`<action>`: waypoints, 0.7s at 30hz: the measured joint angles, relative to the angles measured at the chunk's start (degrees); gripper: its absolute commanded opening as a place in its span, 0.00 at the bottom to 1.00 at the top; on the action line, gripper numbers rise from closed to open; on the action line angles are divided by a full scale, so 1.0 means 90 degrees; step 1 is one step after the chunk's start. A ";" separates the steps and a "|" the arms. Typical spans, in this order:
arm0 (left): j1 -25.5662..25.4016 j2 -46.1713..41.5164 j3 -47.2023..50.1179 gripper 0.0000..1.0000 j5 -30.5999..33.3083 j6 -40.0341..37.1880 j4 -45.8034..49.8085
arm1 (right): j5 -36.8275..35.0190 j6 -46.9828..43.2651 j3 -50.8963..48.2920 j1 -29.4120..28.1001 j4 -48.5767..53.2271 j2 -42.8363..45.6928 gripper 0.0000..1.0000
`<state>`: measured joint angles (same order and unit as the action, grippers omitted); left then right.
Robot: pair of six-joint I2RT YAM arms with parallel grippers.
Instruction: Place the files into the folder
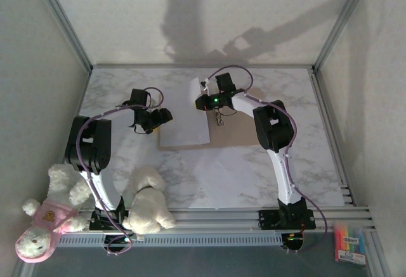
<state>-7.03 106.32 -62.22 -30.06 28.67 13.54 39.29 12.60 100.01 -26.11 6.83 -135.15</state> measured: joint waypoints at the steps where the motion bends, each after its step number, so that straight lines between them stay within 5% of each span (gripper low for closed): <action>1: 0.0000 0.0000 0.0000 0.77 0.0000 0.0000 -0.0002 | 0.0002 0.0000 0.0007 0.0015 0.0019 0.0000 0.06; 21: 0.0000 0.0002 -0.0002 0.77 0.0000 0.0000 0.0000 | 0.0340 0.0590 -0.0274 -0.0083 -0.0631 -0.0002 0.06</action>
<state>-7.03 106.34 -62.24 -30.06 28.67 13.54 42.35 17.91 97.54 -26.85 1.15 -135.17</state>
